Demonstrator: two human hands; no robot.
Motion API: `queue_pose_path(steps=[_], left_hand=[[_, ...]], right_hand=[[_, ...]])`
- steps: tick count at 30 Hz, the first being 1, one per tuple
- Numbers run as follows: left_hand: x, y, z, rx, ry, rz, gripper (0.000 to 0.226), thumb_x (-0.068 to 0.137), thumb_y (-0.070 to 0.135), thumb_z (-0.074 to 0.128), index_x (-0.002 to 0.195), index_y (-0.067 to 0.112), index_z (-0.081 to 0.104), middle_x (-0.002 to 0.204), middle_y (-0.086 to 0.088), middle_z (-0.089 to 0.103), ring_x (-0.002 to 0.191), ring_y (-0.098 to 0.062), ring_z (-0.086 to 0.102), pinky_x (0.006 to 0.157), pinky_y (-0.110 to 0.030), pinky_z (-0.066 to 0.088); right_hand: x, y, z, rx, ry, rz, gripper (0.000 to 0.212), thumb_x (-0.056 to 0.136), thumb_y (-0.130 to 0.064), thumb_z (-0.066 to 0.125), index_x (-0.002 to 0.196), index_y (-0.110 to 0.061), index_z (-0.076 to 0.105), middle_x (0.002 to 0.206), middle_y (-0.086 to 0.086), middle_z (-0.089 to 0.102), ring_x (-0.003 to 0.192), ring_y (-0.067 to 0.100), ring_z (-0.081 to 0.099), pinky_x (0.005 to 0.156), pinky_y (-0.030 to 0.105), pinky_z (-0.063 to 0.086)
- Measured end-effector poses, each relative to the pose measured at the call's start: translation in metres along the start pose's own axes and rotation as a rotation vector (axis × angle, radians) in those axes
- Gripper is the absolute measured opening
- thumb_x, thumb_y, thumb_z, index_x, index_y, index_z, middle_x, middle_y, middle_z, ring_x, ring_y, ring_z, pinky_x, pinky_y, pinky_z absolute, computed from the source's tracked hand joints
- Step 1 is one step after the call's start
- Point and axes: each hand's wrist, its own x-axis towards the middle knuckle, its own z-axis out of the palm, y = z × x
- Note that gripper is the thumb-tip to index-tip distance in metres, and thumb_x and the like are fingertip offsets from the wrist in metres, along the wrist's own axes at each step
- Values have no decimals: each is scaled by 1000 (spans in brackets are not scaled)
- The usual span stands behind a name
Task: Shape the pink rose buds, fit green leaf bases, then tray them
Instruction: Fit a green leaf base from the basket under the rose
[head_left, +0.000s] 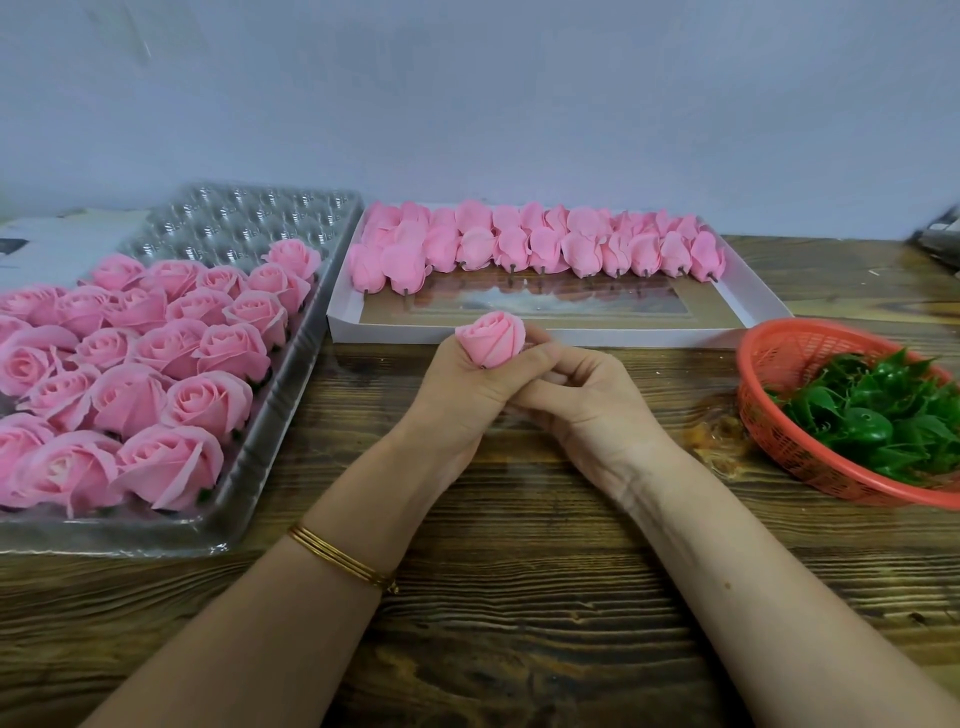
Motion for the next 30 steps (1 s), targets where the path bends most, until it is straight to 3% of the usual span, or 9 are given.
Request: queue_pose_path(steps=[4, 9, 11, 15, 17, 19, 22, 28, 30], left_hand=[[1, 2, -1, 24, 85, -12, 41, 78, 0, 77, 115, 10, 60, 69, 9, 66, 70, -8, 66, 63, -20, 53], [0, 7, -2, 137, 190, 26, 66, 67, 5, 87, 123, 21, 57, 108, 1, 58, 87, -4, 62, 72, -19, 54], [-2, 11, -2, 177, 202, 59, 68, 66, 7, 88, 123, 26, 56, 110, 1, 56, 86, -2, 63, 70, -19, 54], [-3, 15, 2, 386, 237, 195, 54, 72, 10, 85, 116, 28, 59, 103, -1, 56, 80, -3, 59, 68, -17, 51], [-2, 16, 3, 564, 256, 260, 46, 75, 15, 83, 112, 29, 60, 106, -1, 56, 89, -8, 58, 77, -17, 50], [-2, 15, 4, 746, 237, 305, 40, 77, 19, 80, 111, 28, 61, 108, 1, 54, 97, -7, 53, 87, -9, 41], [-3, 12, 6, 933, 217, 297, 33, 78, 24, 76, 109, 24, 64, 105, 6, 47, 101, -7, 47, 82, 1, 29], [-2, 13, 4, 1097, 170, 215, 16, 84, 32, 66, 96, 29, 56, 97, 8, 49, 79, -5, 46, 70, -22, 32], [-1, 16, 4, 1152, 150, 191, 12, 85, 32, 63, 91, 27, 53, 92, 9, 51, 78, -6, 48, 63, -23, 32]], right_hand=[[0, 1, -1, -34, 10, -10, 23, 75, 16, 66, 93, 3, 72, 84, 17, 73, 88, 30, 66, 92, 42, 54], [1, 0, -3, -70, 55, -55, 24, 73, 15, 69, 89, -2, 75, 89, 21, 73, 86, 28, 69, 87, 38, 56], [2, 0, -5, -81, 83, -66, 24, 73, 16, 69, 93, 2, 73, 93, 25, 72, 85, 25, 69, 83, 33, 58], [3, 1, -4, -124, 111, -74, 29, 72, 17, 70, 98, 4, 71, 91, 24, 70, 85, 26, 66, 89, 39, 54], [3, 1, -3, -146, 117, -82, 30, 71, 19, 69, 99, 6, 70, 88, 21, 69, 84, 26, 64, 87, 40, 53], [3, 1, -3, -183, 120, -103, 28, 71, 20, 69, 94, 5, 70, 87, 21, 70, 81, 22, 64, 80, 33, 55], [1, 0, -3, -223, 122, -130, 34, 69, 24, 68, 88, -4, 72, 73, 5, 74, 70, 9, 67, 66, 20, 56], [1, 0, -2, -222, 93, -128, 38, 71, 24, 66, 90, -8, 72, 72, -1, 74, 69, 6, 68, 69, 18, 56], [2, 0, -2, -220, 97, -125, 36, 71, 24, 67, 91, -6, 71, 73, 0, 74, 69, 6, 68, 70, 19, 57]])
